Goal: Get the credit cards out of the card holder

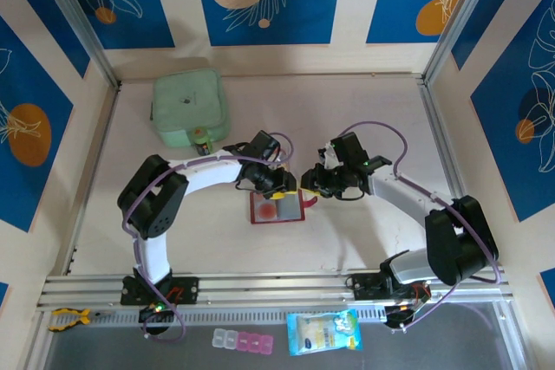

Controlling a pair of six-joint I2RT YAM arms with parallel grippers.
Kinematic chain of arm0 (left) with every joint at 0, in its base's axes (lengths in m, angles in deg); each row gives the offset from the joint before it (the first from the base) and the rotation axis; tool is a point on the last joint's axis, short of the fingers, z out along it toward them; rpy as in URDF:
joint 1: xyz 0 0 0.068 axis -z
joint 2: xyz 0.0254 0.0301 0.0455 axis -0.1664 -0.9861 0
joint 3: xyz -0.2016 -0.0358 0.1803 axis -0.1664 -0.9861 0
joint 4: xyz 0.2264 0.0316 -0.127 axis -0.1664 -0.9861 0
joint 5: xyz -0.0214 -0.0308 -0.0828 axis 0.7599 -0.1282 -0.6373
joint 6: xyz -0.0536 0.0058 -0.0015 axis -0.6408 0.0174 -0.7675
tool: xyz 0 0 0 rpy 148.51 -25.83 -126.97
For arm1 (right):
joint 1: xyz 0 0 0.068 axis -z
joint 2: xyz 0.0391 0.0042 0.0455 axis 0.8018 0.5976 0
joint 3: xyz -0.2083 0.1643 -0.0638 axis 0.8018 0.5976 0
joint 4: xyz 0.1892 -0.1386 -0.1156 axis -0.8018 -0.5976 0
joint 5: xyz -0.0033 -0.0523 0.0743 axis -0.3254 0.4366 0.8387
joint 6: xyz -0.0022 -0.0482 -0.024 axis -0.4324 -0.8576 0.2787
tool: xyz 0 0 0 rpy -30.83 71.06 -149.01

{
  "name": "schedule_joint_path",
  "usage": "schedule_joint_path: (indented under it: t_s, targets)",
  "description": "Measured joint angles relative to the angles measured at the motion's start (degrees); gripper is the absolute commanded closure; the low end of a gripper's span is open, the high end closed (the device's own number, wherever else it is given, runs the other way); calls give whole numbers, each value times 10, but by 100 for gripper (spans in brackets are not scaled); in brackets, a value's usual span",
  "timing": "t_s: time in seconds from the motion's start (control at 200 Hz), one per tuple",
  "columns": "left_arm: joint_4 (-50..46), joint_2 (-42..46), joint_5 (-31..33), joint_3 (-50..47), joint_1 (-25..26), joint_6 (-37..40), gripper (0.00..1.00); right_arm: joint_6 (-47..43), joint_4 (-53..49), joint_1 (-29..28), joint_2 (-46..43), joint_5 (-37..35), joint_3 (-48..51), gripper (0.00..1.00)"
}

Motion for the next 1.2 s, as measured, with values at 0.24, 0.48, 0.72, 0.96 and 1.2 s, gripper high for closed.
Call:
schedule_joint_path:
  t_s: [0.24, 0.48, 0.72, 0.96, 1.2]
  targets:
    - [-1, 46, 19, -43, -10, 0, 53, 0, 2, -28, 33, 2, -10, 72]
    - [-2, 89, 44, -75, -30, 0, 56, 2, 9, -48, 59, 7, -26, 77]
    - [-10, 133, 69, -119, -57, -1, 68, 2, 21, -86, 110, 21, -61, 78]
    - [-18, 137, 77, -144, -65, 0, 73, 1, 32, -105, 166, 30, -74, 78]
    - [-18, 137, 77, -152, -66, 0, 74, -14, 12, -101, 216, 6, -74, 80]
